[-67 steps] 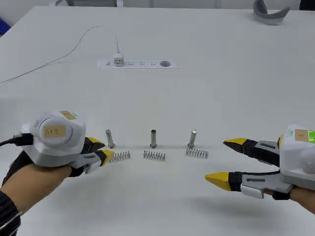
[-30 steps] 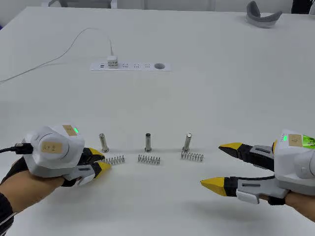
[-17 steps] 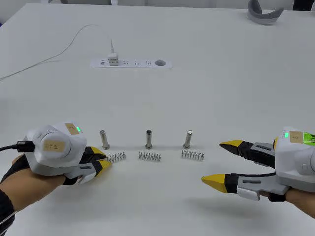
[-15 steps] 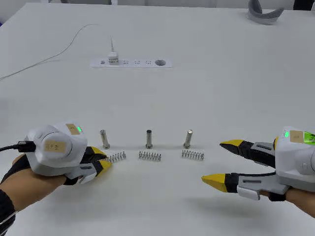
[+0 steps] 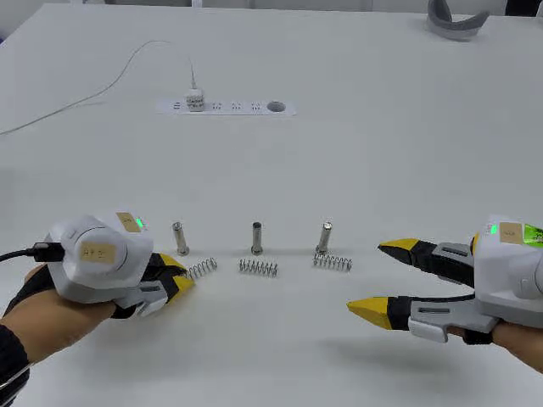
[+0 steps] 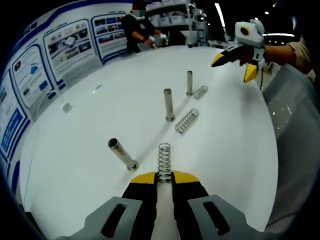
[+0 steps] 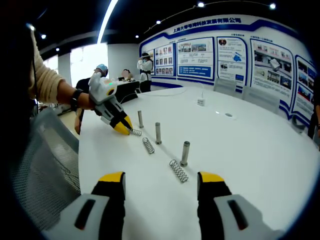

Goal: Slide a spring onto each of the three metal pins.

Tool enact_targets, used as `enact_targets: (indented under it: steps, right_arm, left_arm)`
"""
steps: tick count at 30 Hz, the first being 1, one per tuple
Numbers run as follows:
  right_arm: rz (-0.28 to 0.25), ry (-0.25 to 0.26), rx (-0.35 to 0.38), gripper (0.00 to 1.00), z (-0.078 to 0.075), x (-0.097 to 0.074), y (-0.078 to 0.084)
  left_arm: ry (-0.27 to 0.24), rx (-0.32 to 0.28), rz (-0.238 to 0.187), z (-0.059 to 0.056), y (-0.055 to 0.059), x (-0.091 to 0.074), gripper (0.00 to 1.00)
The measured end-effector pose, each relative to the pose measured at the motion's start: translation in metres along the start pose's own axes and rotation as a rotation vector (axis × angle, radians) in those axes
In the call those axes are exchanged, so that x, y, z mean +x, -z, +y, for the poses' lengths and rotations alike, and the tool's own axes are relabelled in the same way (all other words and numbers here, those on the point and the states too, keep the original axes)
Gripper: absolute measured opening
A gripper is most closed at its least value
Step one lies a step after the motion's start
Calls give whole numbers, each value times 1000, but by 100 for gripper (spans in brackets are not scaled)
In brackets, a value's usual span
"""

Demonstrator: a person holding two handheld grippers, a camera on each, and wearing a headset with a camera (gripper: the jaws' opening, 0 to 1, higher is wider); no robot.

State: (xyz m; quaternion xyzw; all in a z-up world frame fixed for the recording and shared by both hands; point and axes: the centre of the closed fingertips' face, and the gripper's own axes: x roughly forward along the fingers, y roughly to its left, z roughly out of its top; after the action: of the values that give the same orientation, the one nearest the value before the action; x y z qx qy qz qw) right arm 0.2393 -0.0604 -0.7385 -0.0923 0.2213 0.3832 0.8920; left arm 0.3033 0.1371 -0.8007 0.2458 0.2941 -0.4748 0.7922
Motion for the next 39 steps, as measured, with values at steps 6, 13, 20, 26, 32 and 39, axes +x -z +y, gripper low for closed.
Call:
enact_targets:
  steps: [6, 13, 20, 26, 32, 39]
  right_arm:
    - [-5, 5, -1, 59, -2, -3, -1]
    - [-10, -1, -5, 55, -1, -4, -5]
    - [-14, -21, -14, 47, 2, -3, -10]
    - [-4, -69, -20, 37, 10, 1, -15]
    - [-6, -109, -32, 31, 18, 6, -24]
    - [1, -156, -44, 28, 31, 11, -26]
  left_arm:
    - [-4, 10, -14, -2, -5, -4, 10]
    - [6, 32, -40, -10, -14, -12, 10]
    - [33, 57, -73, -25, -25, -19, 10]
    - [53, 76, -96, -36, -33, -21, 10]
    - [78, 107, -116, -49, -43, -22, 9]
    - [109, 150, -133, -64, -54, -23, 9]
